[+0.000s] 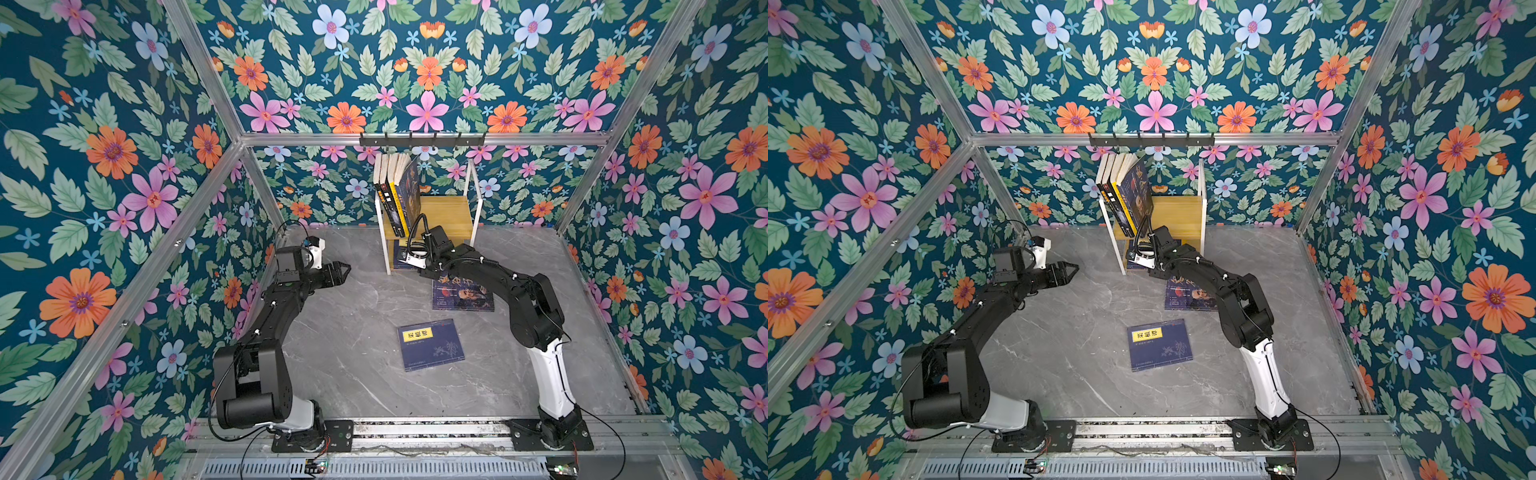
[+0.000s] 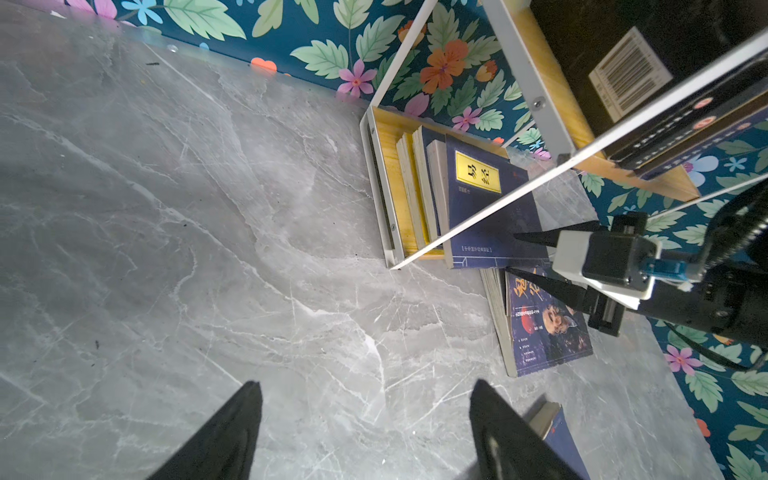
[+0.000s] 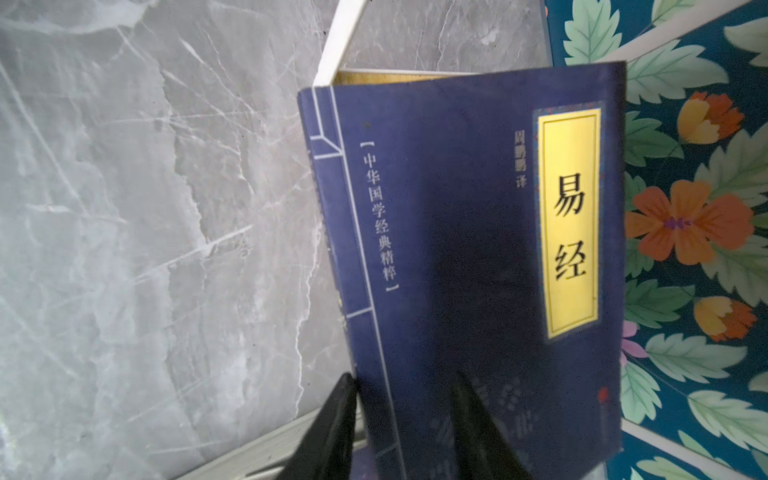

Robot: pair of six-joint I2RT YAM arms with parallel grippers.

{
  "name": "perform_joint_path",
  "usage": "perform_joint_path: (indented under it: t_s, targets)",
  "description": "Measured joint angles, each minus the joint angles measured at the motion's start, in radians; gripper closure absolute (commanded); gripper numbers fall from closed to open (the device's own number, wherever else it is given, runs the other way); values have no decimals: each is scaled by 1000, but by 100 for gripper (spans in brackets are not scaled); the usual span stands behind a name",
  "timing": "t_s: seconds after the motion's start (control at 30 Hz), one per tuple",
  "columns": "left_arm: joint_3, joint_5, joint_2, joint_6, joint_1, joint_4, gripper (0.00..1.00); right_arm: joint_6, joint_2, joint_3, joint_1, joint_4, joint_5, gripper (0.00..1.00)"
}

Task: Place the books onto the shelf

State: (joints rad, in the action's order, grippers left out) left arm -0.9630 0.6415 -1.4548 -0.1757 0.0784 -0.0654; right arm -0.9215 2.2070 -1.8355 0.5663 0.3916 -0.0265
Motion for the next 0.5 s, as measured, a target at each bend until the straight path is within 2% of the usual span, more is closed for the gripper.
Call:
perform_joint_path:
  t_s: [0.5]
  targets:
    - [15, 1, 5, -2, 4, 11, 21, -3, 23, -35, -9, 6, 8, 73]
